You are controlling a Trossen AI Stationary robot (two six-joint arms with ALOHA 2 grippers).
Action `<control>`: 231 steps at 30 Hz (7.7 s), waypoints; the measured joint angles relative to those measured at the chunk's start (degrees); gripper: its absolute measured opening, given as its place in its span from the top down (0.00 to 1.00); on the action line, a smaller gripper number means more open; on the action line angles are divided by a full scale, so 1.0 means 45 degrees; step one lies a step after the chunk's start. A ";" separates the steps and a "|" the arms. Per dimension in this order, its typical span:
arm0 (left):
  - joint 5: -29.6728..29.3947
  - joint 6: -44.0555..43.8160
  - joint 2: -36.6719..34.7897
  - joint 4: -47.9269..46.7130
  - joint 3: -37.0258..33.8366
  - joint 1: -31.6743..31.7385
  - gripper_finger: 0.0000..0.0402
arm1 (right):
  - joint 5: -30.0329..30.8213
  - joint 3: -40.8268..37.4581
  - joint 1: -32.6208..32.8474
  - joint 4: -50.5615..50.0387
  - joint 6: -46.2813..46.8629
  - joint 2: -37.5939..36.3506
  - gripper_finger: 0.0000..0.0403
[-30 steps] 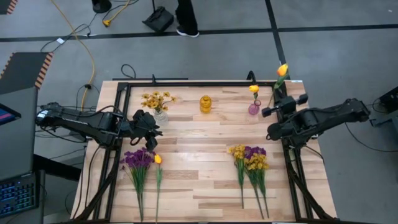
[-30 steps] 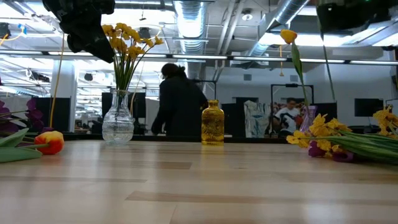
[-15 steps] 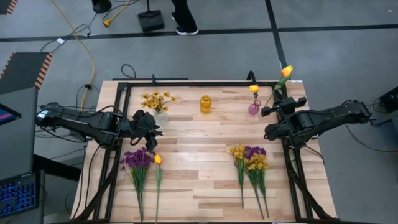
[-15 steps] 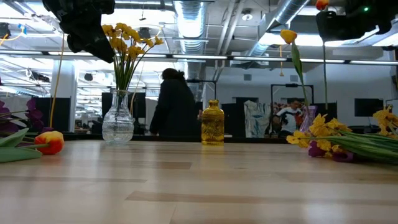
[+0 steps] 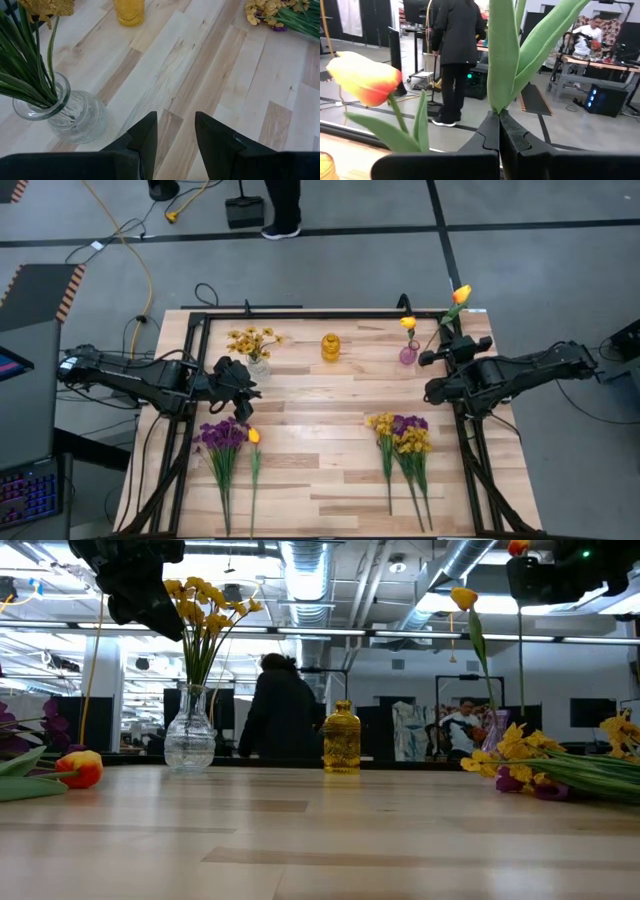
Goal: Sort flowers into vase by color
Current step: Put the right orange flower into the purple vase, then put the middle purple flowers into the yellow vase
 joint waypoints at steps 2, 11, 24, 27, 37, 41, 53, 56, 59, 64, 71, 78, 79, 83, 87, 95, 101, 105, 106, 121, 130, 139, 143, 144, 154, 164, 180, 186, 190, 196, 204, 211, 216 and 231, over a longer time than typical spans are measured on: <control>-0.0005 0.0000 -0.0005 -0.0001 0.0000 0.0003 0.70 | 0.0000 0.0000 -0.0163 0.0090 -0.0001 0.0000 0.95; -0.0005 0.0000 -0.0005 0.0000 0.0000 0.0004 0.70 | -0.0002 0.0023 -0.0690 0.0293 -0.0044 -0.0039 0.95; -0.0136 0.0001 -0.0004 0.0000 0.0000 0.0001 0.70 | -0.0005 0.0835 -0.1276 0.0321 -0.0734 -0.0117 0.95; -0.0151 0.0002 0.0000 -0.0002 0.0000 0.0000 0.70 | 0.0000 0.0835 -0.1455 0.0423 -0.0612 -0.0121 0.95; -0.0151 0.0005 -0.0002 0.0000 0.0000 0.0005 0.70 | -0.0005 0.0835 -0.2024 0.1079 -0.0478 -0.0117 0.95; -0.0232 0.0005 -0.0005 0.0000 0.0000 0.0003 0.70 | -0.0005 0.0835 -0.2178 0.1093 -0.0108 -0.0117 0.95; -0.0299 0.0005 -0.0001 0.0000 0.0000 0.0005 0.70 | -0.0005 0.0835 -0.2236 0.1651 -0.0034 0.0614 0.95; -0.0299 0.0005 0.0000 -0.0003 0.0000 0.0005 0.70 | -0.0005 0.0835 -0.2312 0.1656 -0.0034 0.1084 0.95; -0.0296 0.0005 0.0000 0.0000 0.0000 0.0005 0.70 | -0.0010 0.0835 -0.2462 0.1687 -0.0016 0.1473 0.95; -0.0296 0.0007 0.0000 -0.0002 0.0000 0.0003 0.70 | -0.0010 0.0835 -0.2682 0.1778 0.0000 0.1903 0.95; -0.0306 0.0193 0.0000 0.0000 0.0000 0.0005 0.70 | -0.0010 0.0835 -0.2736 0.1882 -0.0005 0.2103 0.94; -0.0311 0.0189 0.0000 0.0000 0.0000 0.0004 0.70 | -0.0010 0.0835 -0.2736 0.2040 -0.0039 0.2103 0.90; -0.0315 0.0185 -0.0001 -0.0004 0.0000 0.0001 0.70 | -0.0010 0.0835 -0.2736 0.2040 -0.0039 0.2103 0.89; -0.0316 0.0180 -0.0002 -0.0001 0.0000 0.0003 0.70 | -0.0008 0.0835 -0.2736 0.2040 -0.0039 0.2103 0.89; -0.0319 0.0176 -0.0005 -0.0001 0.0000 0.0005 0.70 | -0.0010 0.0835 -0.2736 0.2040 -0.0039 0.2103 0.89; -0.0321 0.0165 -0.0005 -0.0005 0.0000 0.0005 0.70 | -0.0010 0.0834 -0.2736 0.2043 -0.0039 0.2103 0.89; -0.0325 0.0160 0.0000 -0.0001 0.0000 0.0003 0.70 | -0.0230 0.0831 -0.2736 0.2045 -0.0039 0.2103 0.89; -0.0325 0.0170 0.0000 -0.0005 0.0000 0.0000 0.70 | -0.0688 0.0831 -0.2736 0.2042 -0.0036 0.2103 0.88; -0.0325 0.0170 0.0000 0.0000 0.0000 0.0004 0.70 | -0.0690 0.0831 -0.2736 0.2045 -0.0039 0.2103 0.88; -0.0325 0.0180 -0.0001 0.0000 0.0000 0.0005 0.70 | -0.0695 0.0831 -0.2736 0.2051 -0.0233 0.2103 0.87; -0.0325 0.0185 0.0000 0.0000 0.0000 0.0005 0.70 | -0.0696 0.0831 -0.2736 0.2174 -0.0356 0.2103 0.75; -0.0326 0.0189 -0.0002 -0.0003 0.0000 0.0002 0.70 | -0.1808 0.0831 -0.2734 0.2195 -0.0387 0.2098 0.72; -0.0325 0.0186 -0.0003 -0.0002 0.0000 0.0004 0.70 | -0.2098 0.0826 -0.2688 0.2190 -0.0474 0.2098 0.72; -0.0325 0.0189 0.0000 -0.0002 0.0000 0.0005 0.70 | -0.2103 0.0826 -0.2688 0.2195 -0.0612 0.2098 0.72; -0.0325 0.0189 -0.0001 -0.0002 0.0000 0.0002 0.70 | -0.3157 0.0826 -0.2692 0.2200 -0.0825 0.2093 0.72; -0.0325 0.0175 -0.0004 -0.0004 0.0000 0.0005 0.70 | -0.5077 0.0826 -0.2692 0.2190 -0.0851 0.2059 0.72; -0.0325 0.0157 -0.0001 -0.0002 0.0000 0.0001 0.70 | -0.8988 0.0826 -0.2692 0.2185 -0.0845 0.2059 0.72; -0.0321 0.0136 -0.0005 -0.0004 0.0000 0.0000 0.70 | -1.1803 0.0826 -0.2692 0.2177 -0.0845 0.2059 0.72; -0.0323 0.0136 -0.0002 -0.0003 0.0000 0.0003 0.70 | -1.3649 0.0826 -0.2692 0.2185 -0.1299 0.2059 0.72; -0.0255 0.0136 -0.0003 0.0000 0.0000 0.0005 0.70 | -1.5702 0.0826 -0.2697 0.2185 -0.1839 0.2064 0.72; 0.1638 -0.0007 0.0000 0.0004 0.0000 0.0000 0.70 | -1.7901 0.0826 -0.2697 0.2272 -0.2487 0.2079 0.72; 0.4266 -0.2526 0.0000 -0.0057 0.0000 0.0000 0.70 | -1.8942 0.0826 -0.2693 0.2273 -0.2482 0.2084 0.72; 0.5507 -0.4793 0.0243 -0.0133 0.0005 -0.0204 0.70 | -1.9064 0.0826 -0.2696 0.2270 -0.2482 0.2084 0.72; 1.0746 -1.0580 0.1750 -0.0967 0.0010 -0.2434 0.70 | -1.9064 0.0826 -0.2693 0.2273 -0.2482 0.2084 0.72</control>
